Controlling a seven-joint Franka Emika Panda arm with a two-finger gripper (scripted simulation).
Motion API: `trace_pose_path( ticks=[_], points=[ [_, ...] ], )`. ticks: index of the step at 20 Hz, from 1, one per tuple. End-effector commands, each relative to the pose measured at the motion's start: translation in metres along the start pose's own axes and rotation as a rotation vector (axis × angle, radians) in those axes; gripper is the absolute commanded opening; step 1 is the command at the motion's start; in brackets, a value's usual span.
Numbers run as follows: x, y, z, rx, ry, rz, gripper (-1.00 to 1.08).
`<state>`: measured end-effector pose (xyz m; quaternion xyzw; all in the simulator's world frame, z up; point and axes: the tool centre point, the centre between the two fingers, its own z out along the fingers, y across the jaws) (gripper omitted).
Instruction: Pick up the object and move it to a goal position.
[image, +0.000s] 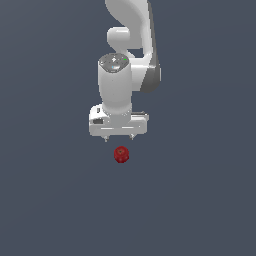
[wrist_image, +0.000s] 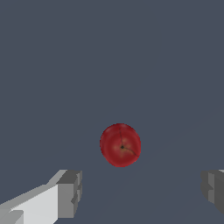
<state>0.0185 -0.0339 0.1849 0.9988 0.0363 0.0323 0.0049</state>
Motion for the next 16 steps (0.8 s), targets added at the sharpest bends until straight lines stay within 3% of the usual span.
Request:
trace_pose_path(
  ticks=[1,16],
  points=[
    [-0.001,0.000,0.010,0.000,-0.008,-0.051,1.00],
    [-0.007,-0.003,0.075,0.019,-0.053,-0.407,1.00]
  ],
)
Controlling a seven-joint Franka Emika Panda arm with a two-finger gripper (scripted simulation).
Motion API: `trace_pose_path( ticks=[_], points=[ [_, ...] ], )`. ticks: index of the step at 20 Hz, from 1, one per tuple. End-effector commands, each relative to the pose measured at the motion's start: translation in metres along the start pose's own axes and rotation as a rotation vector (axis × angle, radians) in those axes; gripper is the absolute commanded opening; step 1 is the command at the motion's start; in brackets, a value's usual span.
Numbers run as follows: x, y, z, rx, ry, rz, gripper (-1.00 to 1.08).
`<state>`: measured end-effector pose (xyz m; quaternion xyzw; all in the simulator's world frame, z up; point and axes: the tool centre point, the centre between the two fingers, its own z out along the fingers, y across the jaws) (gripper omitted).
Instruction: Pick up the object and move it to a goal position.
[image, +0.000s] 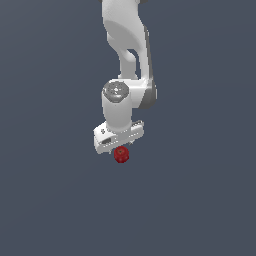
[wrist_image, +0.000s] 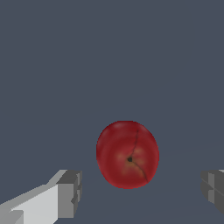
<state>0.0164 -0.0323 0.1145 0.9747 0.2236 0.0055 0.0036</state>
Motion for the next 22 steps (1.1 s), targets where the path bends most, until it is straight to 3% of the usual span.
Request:
trace_pose_path(
  ticks=[1,14,22],
  points=[
    [0.000,-0.001,0.007,0.004,-0.003,-0.042,1.00],
    [-0.001,-0.002,0.021,0.010,-0.009,-0.097,1.00],
    [-0.003,-0.003,0.058,0.010,-0.009,-0.101,1.00]
  ],
)
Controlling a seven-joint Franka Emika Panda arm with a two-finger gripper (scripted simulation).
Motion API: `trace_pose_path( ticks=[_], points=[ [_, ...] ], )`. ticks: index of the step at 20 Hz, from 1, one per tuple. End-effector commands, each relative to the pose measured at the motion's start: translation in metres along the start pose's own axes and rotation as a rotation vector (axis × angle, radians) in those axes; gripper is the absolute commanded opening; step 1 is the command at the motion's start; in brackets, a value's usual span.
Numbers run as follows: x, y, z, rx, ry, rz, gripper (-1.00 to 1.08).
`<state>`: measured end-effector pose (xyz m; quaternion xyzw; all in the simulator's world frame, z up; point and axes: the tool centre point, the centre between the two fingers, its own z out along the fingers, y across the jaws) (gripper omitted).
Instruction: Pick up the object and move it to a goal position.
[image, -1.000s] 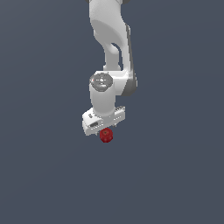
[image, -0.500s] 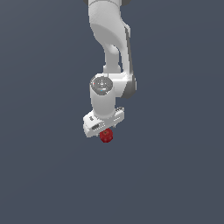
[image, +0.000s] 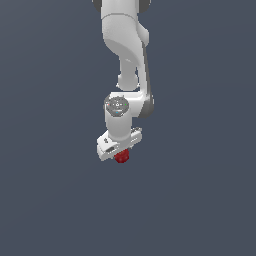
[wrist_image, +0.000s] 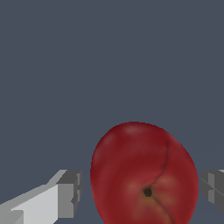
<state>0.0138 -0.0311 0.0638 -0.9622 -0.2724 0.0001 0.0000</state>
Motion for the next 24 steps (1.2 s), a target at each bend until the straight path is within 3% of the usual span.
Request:
trace_pose_path(
  ticks=[1,6,7,24],
  points=[
    [0.000,0.000,0.011,0.000,0.000,-0.001,1.00],
    [0.001,0.000,0.018,0.000,0.000,-0.002,1.00],
    [0.001,0.000,0.018,0.000,0.000,-0.002,-1.00],
    [-0.011,0.005,0.011,-0.001,0.000,-0.001,-1.00]
  ],
)
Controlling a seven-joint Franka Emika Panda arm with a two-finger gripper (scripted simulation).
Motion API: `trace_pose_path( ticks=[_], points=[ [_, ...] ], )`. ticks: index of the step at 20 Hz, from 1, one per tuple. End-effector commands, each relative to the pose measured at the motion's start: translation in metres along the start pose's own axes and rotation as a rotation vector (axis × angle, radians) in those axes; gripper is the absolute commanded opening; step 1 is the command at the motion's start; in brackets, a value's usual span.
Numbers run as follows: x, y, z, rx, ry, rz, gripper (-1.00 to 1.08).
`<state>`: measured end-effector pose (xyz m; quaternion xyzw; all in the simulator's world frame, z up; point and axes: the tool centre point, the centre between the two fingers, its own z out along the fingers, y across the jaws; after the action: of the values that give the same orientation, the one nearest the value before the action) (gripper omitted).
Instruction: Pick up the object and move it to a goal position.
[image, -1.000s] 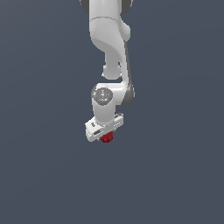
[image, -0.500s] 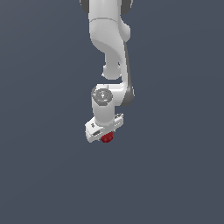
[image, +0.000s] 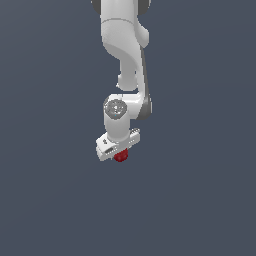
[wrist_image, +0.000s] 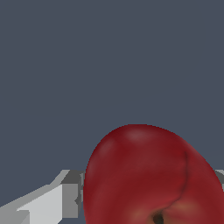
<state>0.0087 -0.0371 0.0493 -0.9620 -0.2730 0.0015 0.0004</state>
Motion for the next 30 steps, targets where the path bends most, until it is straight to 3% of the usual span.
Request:
trace_pose_path(
  ticks=[1,8,22,30],
  points=[
    [-0.006,0.003,-0.005,-0.002,0.002,0.001,-1.00],
    [-0.045,0.015,-0.027,-0.002,0.002,0.001,-1.00],
    [-0.165,0.056,-0.095,-0.001,0.003,0.000,-1.00],
    [-0.200,0.070,-0.117,-0.001,0.004,0.000,-1.00]
  ],
)
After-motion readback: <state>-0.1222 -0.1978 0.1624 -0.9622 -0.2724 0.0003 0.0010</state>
